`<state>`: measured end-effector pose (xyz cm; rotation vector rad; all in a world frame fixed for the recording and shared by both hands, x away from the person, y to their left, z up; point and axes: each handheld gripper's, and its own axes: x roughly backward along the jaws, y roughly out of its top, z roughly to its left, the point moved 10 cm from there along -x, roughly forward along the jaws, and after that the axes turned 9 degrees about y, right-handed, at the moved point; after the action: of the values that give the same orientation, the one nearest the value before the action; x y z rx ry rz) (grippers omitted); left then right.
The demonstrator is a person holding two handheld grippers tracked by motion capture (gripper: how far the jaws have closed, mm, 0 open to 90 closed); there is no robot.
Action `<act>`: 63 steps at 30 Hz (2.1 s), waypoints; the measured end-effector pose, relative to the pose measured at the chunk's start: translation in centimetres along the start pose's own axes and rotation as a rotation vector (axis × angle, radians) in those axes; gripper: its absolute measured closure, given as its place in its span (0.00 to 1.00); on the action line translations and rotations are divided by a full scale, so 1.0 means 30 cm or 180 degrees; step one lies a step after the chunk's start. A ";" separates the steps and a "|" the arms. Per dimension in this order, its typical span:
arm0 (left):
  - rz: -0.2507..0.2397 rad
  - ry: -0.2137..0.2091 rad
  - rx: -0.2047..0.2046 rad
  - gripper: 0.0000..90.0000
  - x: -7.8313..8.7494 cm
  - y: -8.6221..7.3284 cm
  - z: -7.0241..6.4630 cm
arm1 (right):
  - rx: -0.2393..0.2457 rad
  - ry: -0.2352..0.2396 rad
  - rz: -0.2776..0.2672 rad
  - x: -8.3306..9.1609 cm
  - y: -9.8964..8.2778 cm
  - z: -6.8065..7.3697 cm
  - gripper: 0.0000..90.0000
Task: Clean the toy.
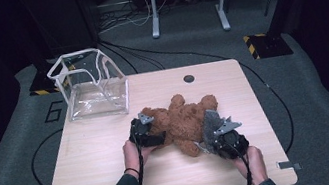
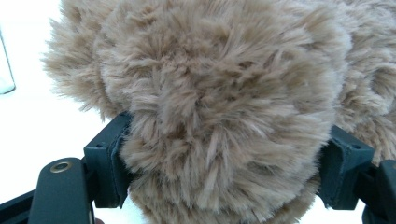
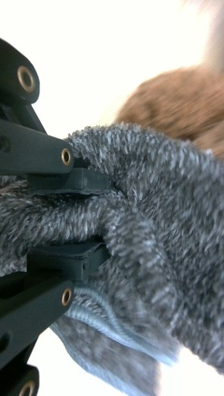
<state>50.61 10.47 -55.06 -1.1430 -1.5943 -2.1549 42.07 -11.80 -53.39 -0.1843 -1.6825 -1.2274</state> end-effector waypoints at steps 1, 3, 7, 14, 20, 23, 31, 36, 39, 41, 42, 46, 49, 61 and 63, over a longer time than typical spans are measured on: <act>-0.0003 0.0004 0.0001 0.23 0.000 0.000 0.000 | 0.0022 0.0011 -0.0077 0.011 0.026 0.009 0.76; -0.0002 0.0008 0.0003 0.23 0.000 0.000 -0.001 | 0.0116 0.0057 -0.0195 0.021 0.083 0.027 0.76; 0.0003 0.0018 0.0013 0.23 0.000 -0.001 0.000 | 0.0267 0.0053 -0.0234 -0.013 0.172 0.064 0.76; -0.0007 0.0032 0.0000 0.23 -0.003 -0.001 -0.006 | 0.0077 -0.0059 -0.0005 -0.157 0.149 0.035 0.77; -0.0008 0.0032 0.0000 0.23 -0.003 -0.001 -0.007 | 0.0103 -0.0227 0.0217 -0.217 0.082 0.016 0.77; 0.0003 0.0037 -0.0002 0.23 -0.001 -0.003 -0.008 | 0.0138 -0.0195 0.0303 -0.227 0.059 0.016 0.77; -0.0014 -0.0022 0.0003 0.23 0.000 -0.005 -0.004 | -0.0091 0.0215 -0.0062 -0.106 0.133 0.037 0.76; -0.0014 -0.0014 0.0004 0.23 0.000 -0.005 -0.004 | -0.0073 0.0233 -0.0273 -0.061 0.217 0.068 0.76; -0.0012 0.0001 0.0006 0.23 -0.001 -0.006 -0.004 | 0.0023 0.0199 -0.0217 -0.118 0.249 0.093 0.76; -0.0009 0.0001 -0.0005 0.23 -0.001 -0.006 -0.007 | 0.0053 0.0169 -0.0123 -0.158 0.237 0.095 0.76; -0.0003 0.0014 -0.0015 0.23 -0.001 -0.006 -0.007 | 0.0027 0.0173 -0.0108 -0.170 0.229 0.093 0.77; -0.0009 0.0034 -0.0022 0.23 -0.004 -0.005 -0.009 | -0.0017 0.0198 -0.0032 -0.197 0.193 0.086 0.78; 0.0004 0.0036 -0.0036 0.23 -0.003 -0.006 -0.012 | -0.0080 0.0158 0.0098 -0.230 0.145 0.073 0.78; 0.0004 -0.0018 -0.0019 0.23 -0.004 -0.008 -0.007 | -0.0142 0.0196 -0.0135 -0.147 0.178 0.064 0.77; -0.0003 -0.0010 -0.0014 0.23 -0.005 -0.007 -0.008 | -0.0138 0.0207 -0.0267 -0.120 0.217 0.073 0.77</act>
<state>50.48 10.29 -55.32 -1.1477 -1.5925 -2.1594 46.47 -5.56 -52.04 -0.1000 -1.6220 -1.3194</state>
